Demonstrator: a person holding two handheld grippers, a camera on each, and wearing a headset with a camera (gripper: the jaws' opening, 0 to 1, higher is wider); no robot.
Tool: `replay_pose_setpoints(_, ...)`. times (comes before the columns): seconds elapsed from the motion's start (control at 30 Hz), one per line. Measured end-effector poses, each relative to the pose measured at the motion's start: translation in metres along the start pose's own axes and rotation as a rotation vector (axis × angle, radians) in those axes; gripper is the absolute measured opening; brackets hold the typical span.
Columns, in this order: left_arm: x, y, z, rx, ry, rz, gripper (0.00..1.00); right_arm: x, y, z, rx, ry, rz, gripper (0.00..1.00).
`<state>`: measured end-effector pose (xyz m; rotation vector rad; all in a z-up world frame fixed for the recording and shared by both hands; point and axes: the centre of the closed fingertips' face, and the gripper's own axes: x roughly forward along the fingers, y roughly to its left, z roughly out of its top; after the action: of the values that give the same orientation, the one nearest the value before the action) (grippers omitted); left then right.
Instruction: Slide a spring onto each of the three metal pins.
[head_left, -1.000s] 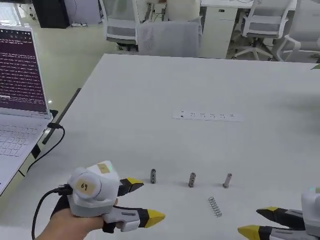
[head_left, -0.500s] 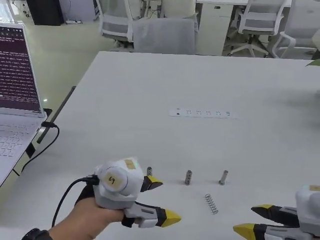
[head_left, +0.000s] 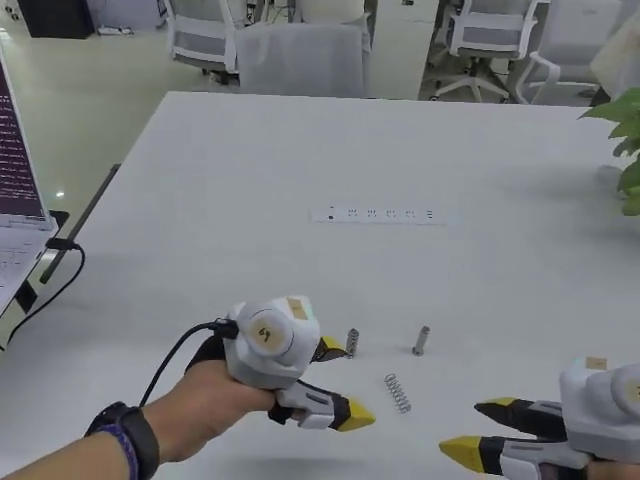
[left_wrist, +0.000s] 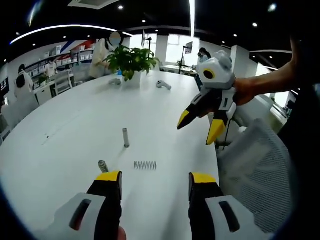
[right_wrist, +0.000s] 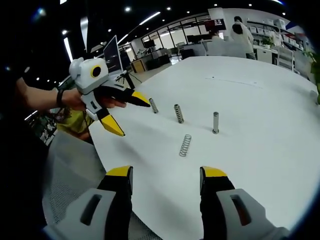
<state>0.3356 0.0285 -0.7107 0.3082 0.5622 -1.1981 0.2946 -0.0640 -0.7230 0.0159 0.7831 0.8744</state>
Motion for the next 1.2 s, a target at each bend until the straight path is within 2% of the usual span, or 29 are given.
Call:
replay_pose_setpoints(0.2, 0.021, 0.002, 0.004, 0.068, 0.034, -0.034, 0.46, -0.001, 0.001, 0.0, 0.004, -0.006, -0.002, 0.52)
replay_pose_setpoints(0.4, 0.04, 0.002, 0.006, 0.1, 0.055, -0.063, 0.44, -0.006, 0.001, 0.001, 0.018, -0.018, -0.013, 0.52)
replay_pose_setpoints(0.73, 0.07, 0.004, -0.011, 0.146, 0.131, -0.103, 0.42, -0.012, 0.0, -0.005, 0.039, -0.02, -0.018, 0.52)
replay_pose_setpoints(1.07, 0.09, 0.011, -0.013, 0.137, 0.152, -0.131, 0.4, -0.011, 0.002, -0.011, 0.056, -0.012, -0.009, 0.52)
replay_pose_setpoints(1.2, 0.098, 0.012, -0.017, 0.131, 0.169, -0.144, 0.4, -0.012, 0.002, -0.011, 0.058, -0.015, -0.004, 0.52)
